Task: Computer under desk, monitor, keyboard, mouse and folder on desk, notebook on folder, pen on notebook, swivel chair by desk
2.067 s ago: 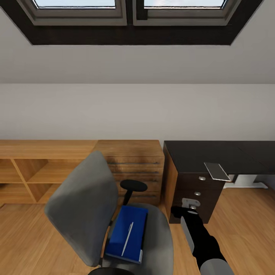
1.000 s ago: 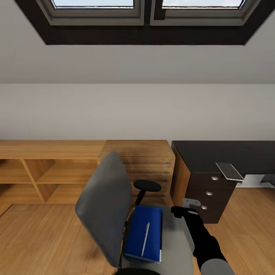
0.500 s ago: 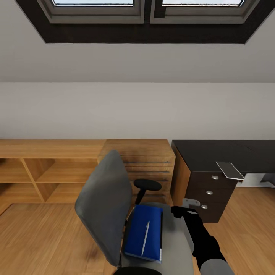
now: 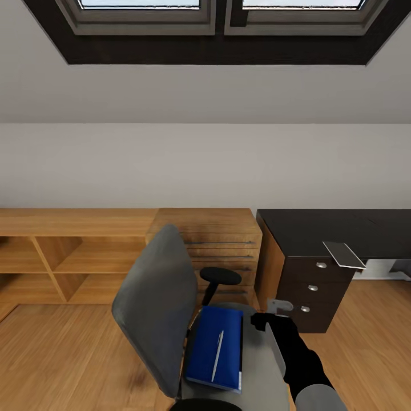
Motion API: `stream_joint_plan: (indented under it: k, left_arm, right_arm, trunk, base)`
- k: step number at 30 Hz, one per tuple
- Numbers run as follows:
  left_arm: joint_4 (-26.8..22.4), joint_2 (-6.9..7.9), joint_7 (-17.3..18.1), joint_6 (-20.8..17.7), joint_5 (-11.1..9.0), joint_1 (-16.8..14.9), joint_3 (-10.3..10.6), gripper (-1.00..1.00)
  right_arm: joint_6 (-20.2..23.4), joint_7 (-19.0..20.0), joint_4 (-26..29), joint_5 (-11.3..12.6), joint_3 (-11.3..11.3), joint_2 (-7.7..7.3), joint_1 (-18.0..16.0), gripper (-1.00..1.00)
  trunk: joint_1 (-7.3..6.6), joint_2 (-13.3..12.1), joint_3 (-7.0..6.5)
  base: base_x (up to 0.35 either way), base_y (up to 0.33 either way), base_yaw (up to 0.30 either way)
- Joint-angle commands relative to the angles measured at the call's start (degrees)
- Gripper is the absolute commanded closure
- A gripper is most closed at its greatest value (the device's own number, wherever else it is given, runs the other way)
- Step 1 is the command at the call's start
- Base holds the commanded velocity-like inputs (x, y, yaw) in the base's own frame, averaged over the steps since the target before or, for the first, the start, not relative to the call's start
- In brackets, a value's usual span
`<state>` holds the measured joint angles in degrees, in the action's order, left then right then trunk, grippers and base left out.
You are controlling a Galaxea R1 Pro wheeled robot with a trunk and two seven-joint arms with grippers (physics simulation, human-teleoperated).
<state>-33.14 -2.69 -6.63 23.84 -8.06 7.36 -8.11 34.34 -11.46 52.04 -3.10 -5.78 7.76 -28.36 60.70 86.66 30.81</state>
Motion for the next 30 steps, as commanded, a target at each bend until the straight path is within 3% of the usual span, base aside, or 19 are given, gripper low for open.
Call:
stream_joint_plan:
  k: [1,3,7,11,22,30]
  left_arm:
    - [-0.1,0.15,0.0,0.1,-0.3,0.0,-0.1,-1.0]
    - [-0.1,0.94,0.0,0.1,-0.3,0.0,-0.1,-1.0]
    - [-0.1,1.85,-0.1,0.1,-0.4,0.0,-0.1,-1.0]
    - [-0.1,2.23,-0.1,0.1,-0.4,0.0,-0.1,-1.0]
    - [-0.1,2.42,0.0,0.1,-0.4,0.0,-0.1,-1.0]
    - [-0.1,2.43,0.0,0.1,-0.4,0.0,-0.1,-1.0]
  right_arm:
    - [3.0,0.1,-0.6,-0.3,0.0,0.09,-1.1,-1.0]
    - [8.5,0.1,-1.9,0.5,0.0,0.12,-4.2,-1.0]
    - [16.6,0.0,-2.8,7.0,0.1,0.07,-7.4,-1.0]
    - [18.8,0.0,-3.0,8.9,0.1,0.06,-7.8,-1.0]
    - [18.9,0.3,-3.1,9.3,-0.3,-0.45,-7.9,-1.0]
    - [18.8,0.4,-4.6,9.3,-0.5,-0.71,-7.9,-1.0]
  trunk:
    - [0.0,0.0,0.05]
    - [0.0,0.0,0.05]
    - [0.0,0.0,0.05]
    - [0.0,0.0,0.05]
    - [0.0,0.0,0.05]
    - [0.0,0.0,0.05]
  base:
    - [0.0,0.0,0.0]
    - [0.0,0.0,0.0]
    - [0.0,0.024,0.0]
    - [0.0,0.208,0.0]
    - [0.0,0.294,0.0]
    - [0.0,0.067,0.0]
